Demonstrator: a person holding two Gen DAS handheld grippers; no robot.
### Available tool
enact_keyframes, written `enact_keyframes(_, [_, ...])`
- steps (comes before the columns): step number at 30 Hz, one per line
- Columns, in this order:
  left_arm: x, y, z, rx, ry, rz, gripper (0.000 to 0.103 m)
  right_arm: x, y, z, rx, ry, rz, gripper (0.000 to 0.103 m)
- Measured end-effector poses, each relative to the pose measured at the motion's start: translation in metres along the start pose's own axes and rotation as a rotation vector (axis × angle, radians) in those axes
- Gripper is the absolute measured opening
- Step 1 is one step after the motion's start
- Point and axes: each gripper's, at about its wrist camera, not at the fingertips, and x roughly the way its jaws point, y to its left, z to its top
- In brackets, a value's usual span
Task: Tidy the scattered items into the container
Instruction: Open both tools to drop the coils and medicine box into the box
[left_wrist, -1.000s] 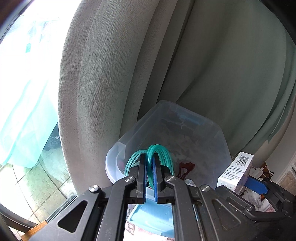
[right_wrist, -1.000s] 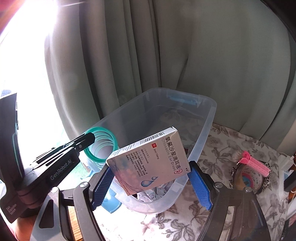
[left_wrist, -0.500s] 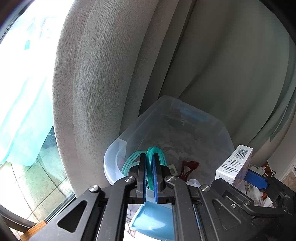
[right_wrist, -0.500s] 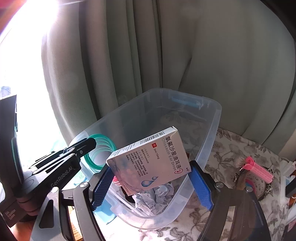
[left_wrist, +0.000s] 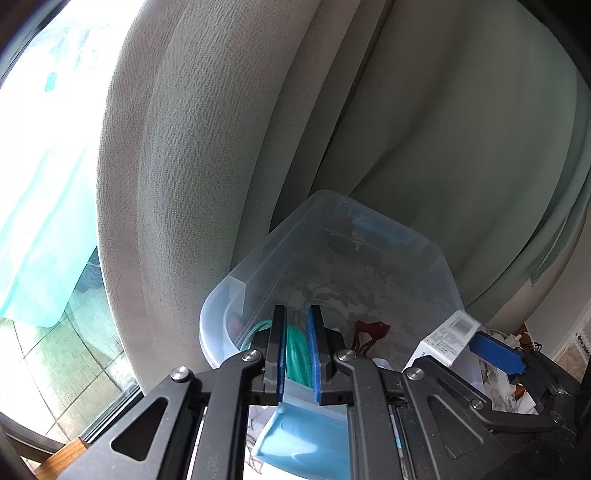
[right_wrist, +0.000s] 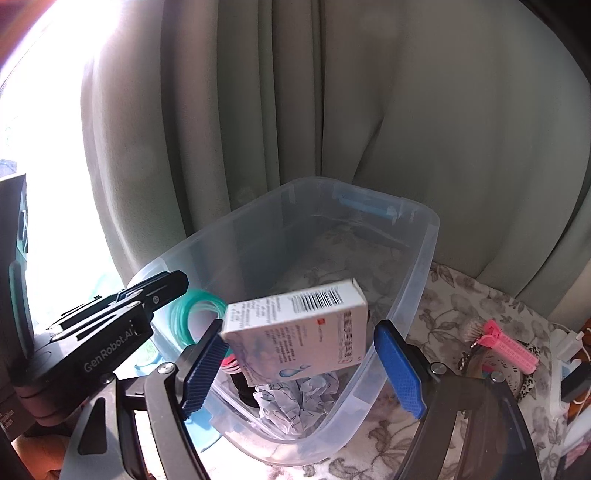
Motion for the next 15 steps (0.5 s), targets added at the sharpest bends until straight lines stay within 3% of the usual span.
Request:
enact_keyframes(7, [-0.006, -0.001, 0.0, 0.002, -0.008, -0.015, 0.035, -0.004, -0.002, -0.001, 0.018, -0.003, -0.007, 0.083])
enact_keyframes(15, [-0.017, -0.001, 0.002, -0.003, -0.012, -0.004, 0.047, -0.009, 0.002, -0.004, 0.001, -0.001, 0.0, 0.083])
